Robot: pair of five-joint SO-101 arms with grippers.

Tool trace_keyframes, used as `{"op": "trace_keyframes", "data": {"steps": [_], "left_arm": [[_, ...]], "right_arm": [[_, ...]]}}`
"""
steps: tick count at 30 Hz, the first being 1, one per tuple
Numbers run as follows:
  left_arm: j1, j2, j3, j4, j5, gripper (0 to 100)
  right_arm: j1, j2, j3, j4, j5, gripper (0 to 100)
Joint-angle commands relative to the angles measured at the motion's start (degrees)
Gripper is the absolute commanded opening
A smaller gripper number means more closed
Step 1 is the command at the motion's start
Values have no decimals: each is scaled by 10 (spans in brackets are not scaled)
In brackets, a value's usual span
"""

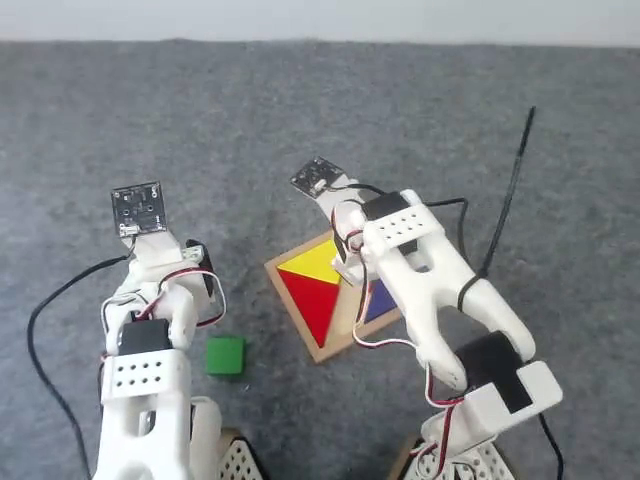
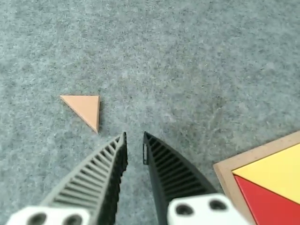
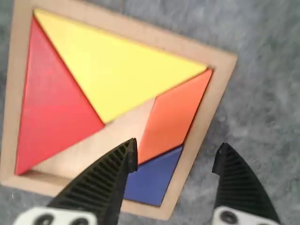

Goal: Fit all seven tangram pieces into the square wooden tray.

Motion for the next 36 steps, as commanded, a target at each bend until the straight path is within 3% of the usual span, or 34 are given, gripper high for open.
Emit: {"op": "trace_keyframes", "data": {"steps": [1, 9, 15, 23, 28, 31, 36], "left_arm": [[4, -9, -5, -17, -5, 58], [3, -10, -5, -17, -5, 58], [11, -9, -5, -15, -5, 59], [120, 10, -58, 64, -2, 97], [178, 140, -202, 151, -4, 95], [236, 242, -265, 208, -1, 175], [298, 395, -299, 223, 1, 255]], "right_arm": [[-12, -3, -27, -22, -11, 264], [0, -31, 38, -65, -12, 263], [24, -279, 164, -45, 18, 263], [138, -353, 273, -29, 17, 243], [170, -422, 351, -79, -68, 0], [170, -483, 421, -140, -88, 46], [172, -564, 475, -169, -91, 6]]}}
